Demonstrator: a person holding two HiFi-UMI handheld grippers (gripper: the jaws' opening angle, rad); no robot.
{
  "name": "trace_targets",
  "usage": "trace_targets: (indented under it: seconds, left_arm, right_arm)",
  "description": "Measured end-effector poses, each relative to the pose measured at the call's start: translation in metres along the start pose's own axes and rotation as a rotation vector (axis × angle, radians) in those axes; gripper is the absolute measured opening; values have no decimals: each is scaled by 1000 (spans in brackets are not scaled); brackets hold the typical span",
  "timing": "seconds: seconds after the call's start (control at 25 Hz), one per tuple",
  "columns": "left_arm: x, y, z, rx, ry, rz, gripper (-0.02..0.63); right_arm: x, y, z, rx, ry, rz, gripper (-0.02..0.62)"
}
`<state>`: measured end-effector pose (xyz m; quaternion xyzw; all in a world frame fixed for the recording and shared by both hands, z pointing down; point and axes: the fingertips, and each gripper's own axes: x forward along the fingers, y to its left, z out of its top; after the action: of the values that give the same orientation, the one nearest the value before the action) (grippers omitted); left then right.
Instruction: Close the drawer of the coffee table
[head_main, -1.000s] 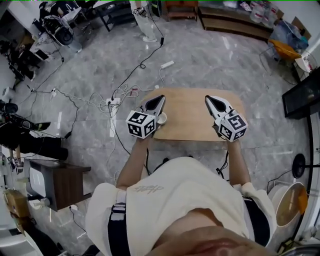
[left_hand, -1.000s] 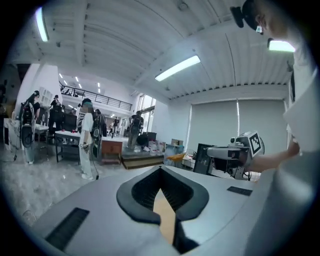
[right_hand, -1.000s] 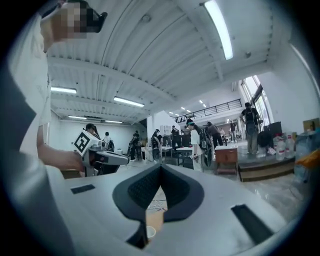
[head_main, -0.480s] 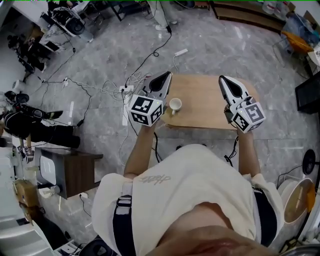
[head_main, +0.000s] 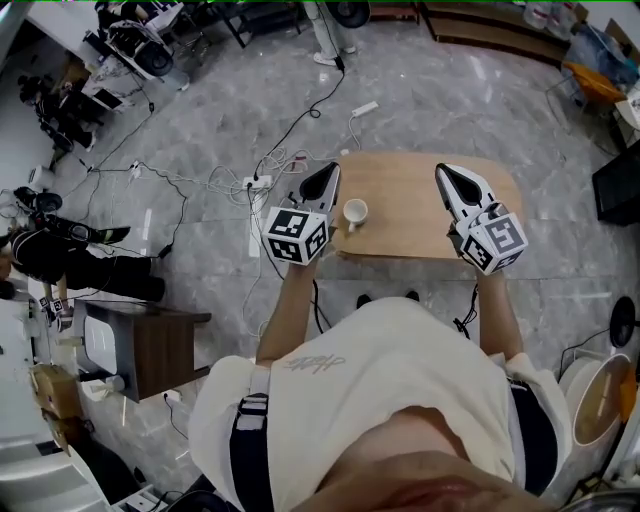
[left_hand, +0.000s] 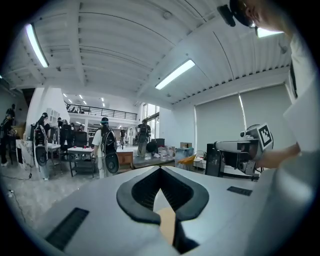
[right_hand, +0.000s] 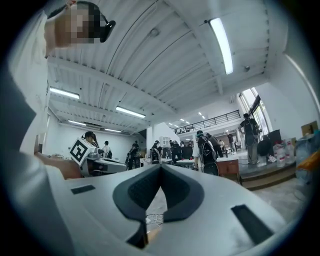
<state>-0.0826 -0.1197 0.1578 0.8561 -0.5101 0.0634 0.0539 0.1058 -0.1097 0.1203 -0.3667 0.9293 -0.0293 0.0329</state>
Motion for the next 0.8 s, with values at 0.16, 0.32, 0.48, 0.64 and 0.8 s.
trace_targets:
  seconds: [0.16,0.32,0.48,0.64,0.8]
  left_arm:
    - [-5,-6,4,6,-9,-13,3]
    - [-11,-7,11,15,-18,-21,3]
    - [-12,-1,14,5,-32,-22,3]
    - [-13,0,14,14,-29,-42,3]
    - [-13,-1,11,18,-23,-47,3]
  right_arm:
    - [1,0,1,2,7,-15,-6]
    - [3,8,0,14,4,-3,-6]
    - [10,16,-6,19,7,3,-6]
    - [15,22,-5,10,6,3,-6]
    - [8,19,-5,12,5,-14,-6]
